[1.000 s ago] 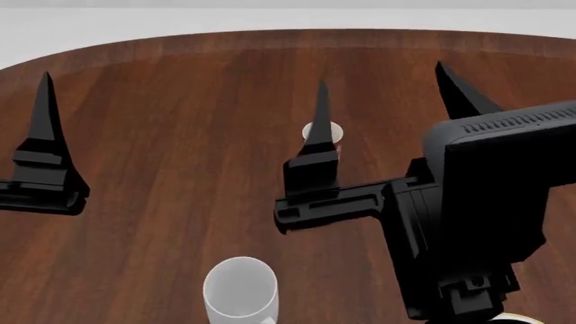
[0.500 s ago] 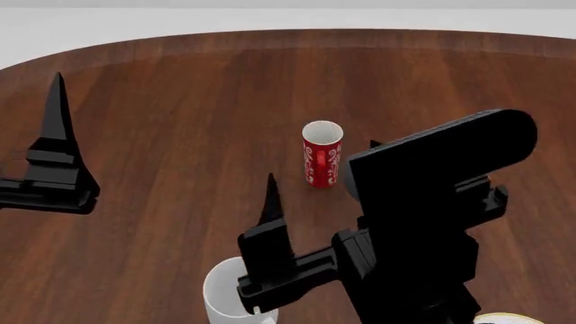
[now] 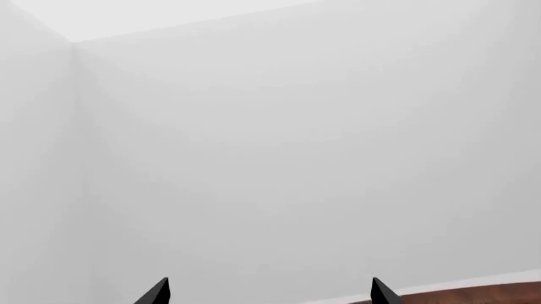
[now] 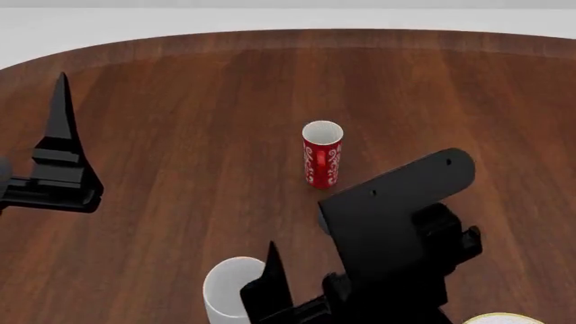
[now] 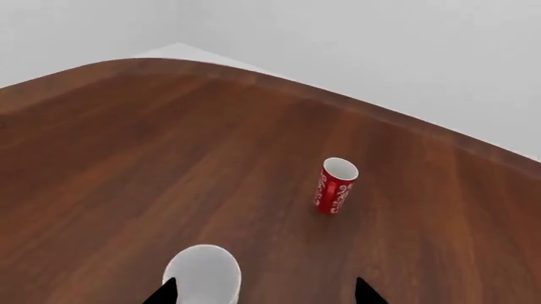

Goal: Put the white mug on the plate.

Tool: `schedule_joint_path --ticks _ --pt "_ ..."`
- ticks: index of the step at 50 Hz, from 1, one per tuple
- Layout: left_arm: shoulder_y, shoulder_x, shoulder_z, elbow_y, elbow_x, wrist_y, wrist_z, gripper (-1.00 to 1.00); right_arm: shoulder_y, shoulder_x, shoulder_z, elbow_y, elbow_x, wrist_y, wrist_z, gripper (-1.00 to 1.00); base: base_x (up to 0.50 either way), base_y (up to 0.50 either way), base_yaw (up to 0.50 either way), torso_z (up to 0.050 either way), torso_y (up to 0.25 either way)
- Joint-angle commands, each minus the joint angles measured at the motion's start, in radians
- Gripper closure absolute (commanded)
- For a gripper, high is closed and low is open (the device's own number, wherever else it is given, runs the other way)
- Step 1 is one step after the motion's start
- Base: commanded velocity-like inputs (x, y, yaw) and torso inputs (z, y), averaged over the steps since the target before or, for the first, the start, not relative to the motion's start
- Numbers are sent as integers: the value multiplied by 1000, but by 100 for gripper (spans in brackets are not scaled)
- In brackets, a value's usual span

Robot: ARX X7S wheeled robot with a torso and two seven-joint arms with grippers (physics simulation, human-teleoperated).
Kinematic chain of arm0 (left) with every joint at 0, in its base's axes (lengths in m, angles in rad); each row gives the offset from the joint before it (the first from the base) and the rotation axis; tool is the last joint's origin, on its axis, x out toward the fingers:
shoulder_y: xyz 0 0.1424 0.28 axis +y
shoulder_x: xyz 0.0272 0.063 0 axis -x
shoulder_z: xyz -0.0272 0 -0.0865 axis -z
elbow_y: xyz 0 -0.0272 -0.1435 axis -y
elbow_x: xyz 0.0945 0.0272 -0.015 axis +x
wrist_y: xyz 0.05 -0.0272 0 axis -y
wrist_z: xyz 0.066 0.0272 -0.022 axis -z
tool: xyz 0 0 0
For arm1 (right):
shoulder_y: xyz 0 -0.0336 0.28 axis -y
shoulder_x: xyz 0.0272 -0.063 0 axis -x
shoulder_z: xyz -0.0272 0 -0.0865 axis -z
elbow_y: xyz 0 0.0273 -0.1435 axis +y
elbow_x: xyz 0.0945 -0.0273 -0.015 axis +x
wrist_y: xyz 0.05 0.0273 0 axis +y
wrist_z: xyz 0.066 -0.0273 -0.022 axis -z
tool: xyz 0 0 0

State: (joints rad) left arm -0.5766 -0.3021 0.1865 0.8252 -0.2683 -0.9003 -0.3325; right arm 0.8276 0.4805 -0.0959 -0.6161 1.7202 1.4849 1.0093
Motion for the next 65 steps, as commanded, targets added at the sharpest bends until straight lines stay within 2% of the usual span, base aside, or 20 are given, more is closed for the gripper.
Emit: schedule_joint_path --ticks 1,19,27,65 --pt "-3 -4 6 -7 -1 3 -4 -100 -24 16 -55 40 -7 -7 -11 -100 0 0 0 0 0" --pt "12 -11 -12 4 -13 5 -13 -100 16 31 -188 120 29 -7 17 -100 0 0 0 0 0" --pt "20 -14 -15 13 -16 5 -19 -100 42 29 -227 150 -3 -6 -17 -100 0 0 0 0 0" --pt "17 -30 -6 31 -21 -23 -49 -100 120 6 -368 349 -272 -82 -324 -100 0 0 0 0 0"
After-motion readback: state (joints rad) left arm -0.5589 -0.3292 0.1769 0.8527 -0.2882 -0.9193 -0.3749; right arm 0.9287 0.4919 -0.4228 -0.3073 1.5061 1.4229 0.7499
